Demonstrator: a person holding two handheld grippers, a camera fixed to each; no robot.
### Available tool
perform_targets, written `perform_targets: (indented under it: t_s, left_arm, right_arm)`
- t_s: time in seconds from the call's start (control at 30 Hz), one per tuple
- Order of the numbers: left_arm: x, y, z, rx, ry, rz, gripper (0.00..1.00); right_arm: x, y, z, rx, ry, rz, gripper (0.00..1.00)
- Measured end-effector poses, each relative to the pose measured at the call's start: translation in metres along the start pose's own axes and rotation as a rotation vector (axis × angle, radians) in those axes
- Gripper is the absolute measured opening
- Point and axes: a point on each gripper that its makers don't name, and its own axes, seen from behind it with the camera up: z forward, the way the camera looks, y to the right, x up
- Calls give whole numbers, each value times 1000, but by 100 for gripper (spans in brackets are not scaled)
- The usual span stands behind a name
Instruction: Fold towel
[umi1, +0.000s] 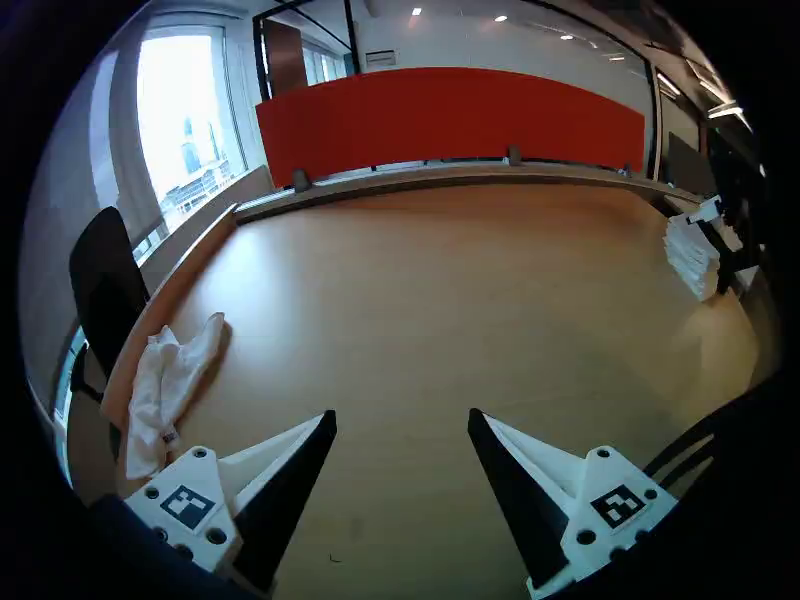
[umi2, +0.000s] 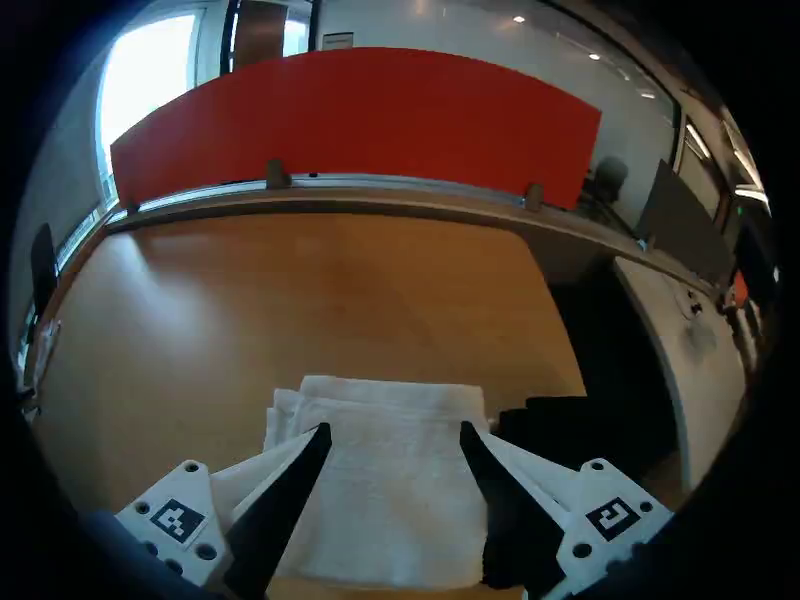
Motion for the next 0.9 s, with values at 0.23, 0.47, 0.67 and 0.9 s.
perform_targets:
  t_s: [0.23,0.47,0.67,0.9]
  left_arm:
    - [4,1,2,-6,7,0,98]
    - [9,2,3,-13,16,-4,98]
    - [13,3,4,-18,22,1,98]
    - [15,1,3,-18,25,-3,98]
  right_arm:
    - [12,-3,-18,-21,80,9,100]
    - [26,-2,-36,-61,174,37,100]
    - [36,-3,-51,-82,248,60,100]
    - [54,-5,-71,-107,362,85,100]
